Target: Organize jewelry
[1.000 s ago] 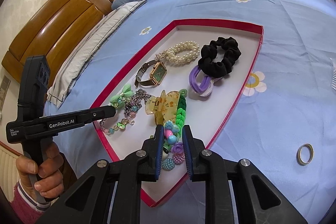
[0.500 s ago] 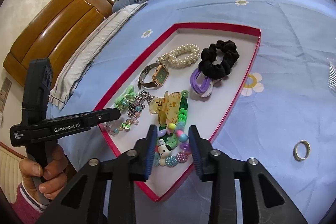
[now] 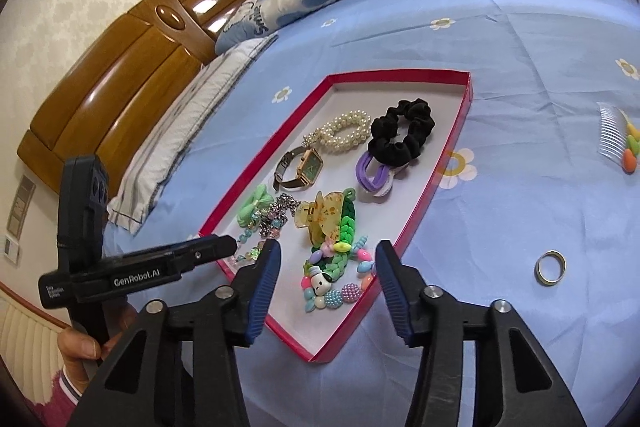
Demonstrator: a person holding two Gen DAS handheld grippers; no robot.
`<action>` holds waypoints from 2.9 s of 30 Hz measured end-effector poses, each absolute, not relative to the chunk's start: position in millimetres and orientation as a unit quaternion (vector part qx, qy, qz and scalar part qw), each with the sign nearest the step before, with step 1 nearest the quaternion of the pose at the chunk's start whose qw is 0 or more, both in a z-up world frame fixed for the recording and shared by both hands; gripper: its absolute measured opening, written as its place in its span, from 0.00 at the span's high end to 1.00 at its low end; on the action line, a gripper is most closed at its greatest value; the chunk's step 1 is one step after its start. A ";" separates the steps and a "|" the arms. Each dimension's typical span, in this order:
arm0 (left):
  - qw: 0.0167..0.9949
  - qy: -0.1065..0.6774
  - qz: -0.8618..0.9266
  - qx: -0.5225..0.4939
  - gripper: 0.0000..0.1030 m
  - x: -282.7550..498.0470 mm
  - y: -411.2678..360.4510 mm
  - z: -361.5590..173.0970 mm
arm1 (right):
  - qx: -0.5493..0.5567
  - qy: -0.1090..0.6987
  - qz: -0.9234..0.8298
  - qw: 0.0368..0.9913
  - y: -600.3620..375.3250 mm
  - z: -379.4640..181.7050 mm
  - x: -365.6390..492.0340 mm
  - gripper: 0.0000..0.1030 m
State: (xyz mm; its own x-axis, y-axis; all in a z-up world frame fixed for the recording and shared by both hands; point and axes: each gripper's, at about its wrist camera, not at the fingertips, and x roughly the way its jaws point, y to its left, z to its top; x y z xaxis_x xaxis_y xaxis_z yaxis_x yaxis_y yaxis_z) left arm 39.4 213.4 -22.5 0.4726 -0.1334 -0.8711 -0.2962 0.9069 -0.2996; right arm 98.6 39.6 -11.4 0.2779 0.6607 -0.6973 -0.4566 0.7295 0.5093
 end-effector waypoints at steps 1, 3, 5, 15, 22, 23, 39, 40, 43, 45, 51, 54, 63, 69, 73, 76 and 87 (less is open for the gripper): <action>0.834 0.508 0.048 -0.211 0.53 37.6 213.2 -20.9 | 0.108 0.486 0.352 0.793 37.7 -11.0 98.8 0.45; 0.835 0.504 0.048 -0.215 0.45 34.1 212.7 -17.6 | 0.121 0.483 0.355 0.791 34.0 -10.0 97.7 0.42; 0.837 0.497 0.047 -0.223 0.30 30.3 213.4 -14.7 | 0.143 0.485 0.360 0.784 29.4 -10.8 97.5 0.37; 0.840 0.489 0.057 -0.226 0.26 15.9 208.6 -8.2 | 0.183 0.486 0.359 0.775 17.5 -13.0 87.3 0.23; 0.847 0.482 0.084 -0.206 0.24 2.6 202.1 1.3 | 0.178 0.478 0.349 0.786 11.1 -8.2 81.8 0.16; 0.851 0.478 0.091 -0.198 0.24 -0.1 200.2 5.3 | 0.173 0.473 0.347 0.791 9.8 -4.8 80.3 0.16; 0.888 0.425 0.145 -0.103 0.00 -24.7 179.6 52.5 | 0.011 0.349 0.333 0.876 9.3 70.3 36.7 0.10; 0.891 0.417 0.151 -0.097 0.00 -26.0 178.7 55.2 | 0.007 0.341 0.334 0.879 8.8 75.6 34.7 0.03; 0.894 0.404 0.177 -0.073 0.00 -27.6 174.8 53.8 | 0.004 0.320 0.332 0.887 6.7 81.6 29.8 0.00; 0.891 0.411 0.182 -0.069 0.00 -25.8 173.9 44.2 | 0.006 0.320 0.335 0.886 7.0 74.7 28.9 0.00; 0.880 0.429 0.186 -0.077 0.00 -26.6 167.5 15.8 | 0.005 0.363 0.329 0.872 12.2 31.6 24.1 0.00; 0.876 0.437 0.190 -0.077 0.00 -28.0 163.5 5.4 | 0.003 0.377 0.324 0.868 13.0 16.0 23.7 0.00; 0.868 0.451 0.196 -0.076 0.00 -29.7 159.0 -9.5 | 0.009 0.402 0.313 0.861 8.8 -4.6 26.5 0.00; 0.874 0.441 0.194 -0.063 0.00 -32.5 152.0 -5.7 | 0.013 0.408 0.311 0.859 5.9 -10.7 28.5 0.00; 0.878 0.435 0.193 -0.053 0.00 -33.2 147.4 -2.3 | 0.016 0.407 0.311 0.859 5.5 -10.9 29.4 0.00; 0.881 0.429 0.195 -0.043 0.00 -34.9 143.4 0.7 | 0.017 0.405 0.311 0.860 5.0 -10.0 29.0 0.00; 0.885 0.420 0.199 -0.040 0.00 -38.0 143.1 6.4 | 0.017 0.402 0.312 0.861 4.7 -7.9 28.7 0.00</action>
